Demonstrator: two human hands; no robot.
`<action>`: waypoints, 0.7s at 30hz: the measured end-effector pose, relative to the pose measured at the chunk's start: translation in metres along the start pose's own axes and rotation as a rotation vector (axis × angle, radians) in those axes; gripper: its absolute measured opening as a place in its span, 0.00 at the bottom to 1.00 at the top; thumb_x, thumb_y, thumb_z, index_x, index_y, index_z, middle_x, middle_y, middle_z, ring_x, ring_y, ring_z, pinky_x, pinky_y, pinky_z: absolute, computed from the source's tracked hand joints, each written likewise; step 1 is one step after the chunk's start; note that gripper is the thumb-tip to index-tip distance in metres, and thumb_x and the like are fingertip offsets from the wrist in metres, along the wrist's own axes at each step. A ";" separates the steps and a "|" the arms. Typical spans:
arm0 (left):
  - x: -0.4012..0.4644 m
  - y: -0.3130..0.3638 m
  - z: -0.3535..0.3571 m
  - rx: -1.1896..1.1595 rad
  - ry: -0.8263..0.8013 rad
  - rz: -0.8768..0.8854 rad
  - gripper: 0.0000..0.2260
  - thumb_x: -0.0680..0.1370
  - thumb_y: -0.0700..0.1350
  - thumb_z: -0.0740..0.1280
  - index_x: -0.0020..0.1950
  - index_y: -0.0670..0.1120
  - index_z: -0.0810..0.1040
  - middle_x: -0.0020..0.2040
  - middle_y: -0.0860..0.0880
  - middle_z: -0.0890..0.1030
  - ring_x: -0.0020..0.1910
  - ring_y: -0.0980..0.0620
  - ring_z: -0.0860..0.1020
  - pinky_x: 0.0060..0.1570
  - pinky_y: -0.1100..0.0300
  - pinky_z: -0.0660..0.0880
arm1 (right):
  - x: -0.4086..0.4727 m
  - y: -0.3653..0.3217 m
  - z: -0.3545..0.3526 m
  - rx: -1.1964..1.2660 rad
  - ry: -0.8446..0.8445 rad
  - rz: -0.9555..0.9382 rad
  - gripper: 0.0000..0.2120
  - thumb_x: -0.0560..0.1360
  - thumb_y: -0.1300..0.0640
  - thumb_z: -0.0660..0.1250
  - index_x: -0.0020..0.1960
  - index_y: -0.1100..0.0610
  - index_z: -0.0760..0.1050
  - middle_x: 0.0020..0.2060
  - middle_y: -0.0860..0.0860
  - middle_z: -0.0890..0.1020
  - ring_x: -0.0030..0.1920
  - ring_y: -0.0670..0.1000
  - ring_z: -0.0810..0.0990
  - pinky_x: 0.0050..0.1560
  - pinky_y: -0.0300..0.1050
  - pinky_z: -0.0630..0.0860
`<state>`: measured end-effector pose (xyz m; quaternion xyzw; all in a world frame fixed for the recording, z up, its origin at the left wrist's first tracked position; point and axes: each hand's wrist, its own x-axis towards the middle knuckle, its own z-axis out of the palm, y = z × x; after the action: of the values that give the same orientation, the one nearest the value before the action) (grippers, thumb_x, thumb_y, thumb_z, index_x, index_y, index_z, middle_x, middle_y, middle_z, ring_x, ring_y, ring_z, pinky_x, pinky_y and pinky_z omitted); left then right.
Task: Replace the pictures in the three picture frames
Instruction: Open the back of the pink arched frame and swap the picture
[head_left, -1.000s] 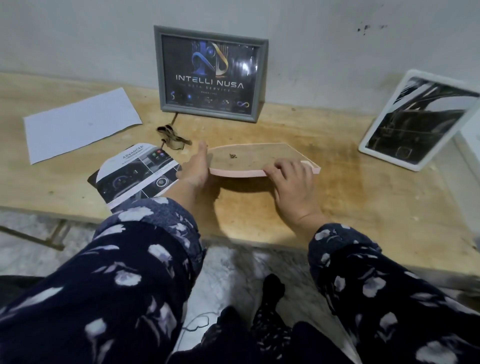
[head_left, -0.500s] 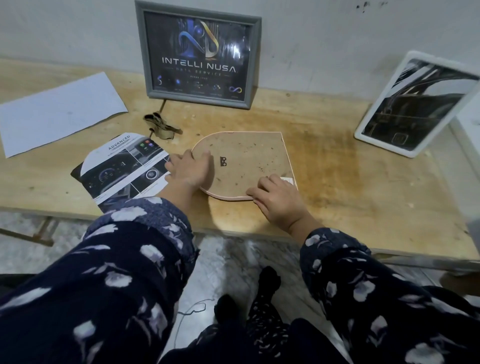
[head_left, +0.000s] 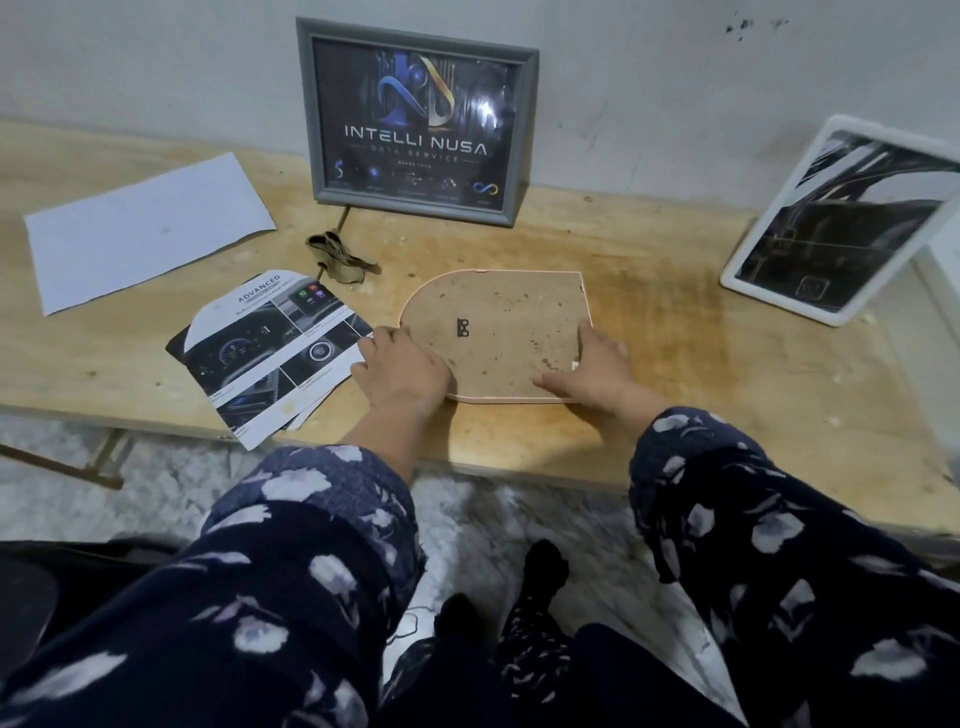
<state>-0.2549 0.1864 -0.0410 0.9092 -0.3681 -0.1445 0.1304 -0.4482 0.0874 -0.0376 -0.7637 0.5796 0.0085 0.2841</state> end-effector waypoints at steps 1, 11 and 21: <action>-0.001 0.003 -0.001 -0.008 -0.023 -0.017 0.19 0.77 0.49 0.60 0.66 0.44 0.70 0.67 0.43 0.67 0.67 0.42 0.62 0.62 0.47 0.63 | 0.004 0.002 -0.001 -0.008 -0.037 -0.003 0.49 0.67 0.40 0.73 0.77 0.56 0.52 0.71 0.54 0.65 0.70 0.59 0.59 0.69 0.55 0.61; 0.004 0.023 -0.002 -0.112 -0.152 -0.180 0.29 0.73 0.49 0.65 0.71 0.42 0.61 0.67 0.42 0.60 0.68 0.41 0.59 0.65 0.49 0.62 | 0.015 0.006 -0.012 -0.130 -0.122 -0.061 0.55 0.61 0.47 0.80 0.77 0.53 0.48 0.67 0.54 0.71 0.68 0.60 0.64 0.66 0.56 0.67; 0.023 0.038 -0.006 -0.214 -0.143 -0.338 0.28 0.72 0.56 0.67 0.66 0.41 0.69 0.68 0.43 0.61 0.68 0.42 0.59 0.64 0.49 0.61 | 0.011 -0.001 -0.024 -0.137 -0.164 -0.079 0.56 0.62 0.54 0.80 0.78 0.56 0.46 0.68 0.55 0.71 0.66 0.58 0.70 0.64 0.51 0.71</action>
<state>-0.2606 0.1441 -0.0260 0.9263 -0.2015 -0.2668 0.1739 -0.4517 0.0670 -0.0205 -0.8002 0.5222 0.0992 0.2778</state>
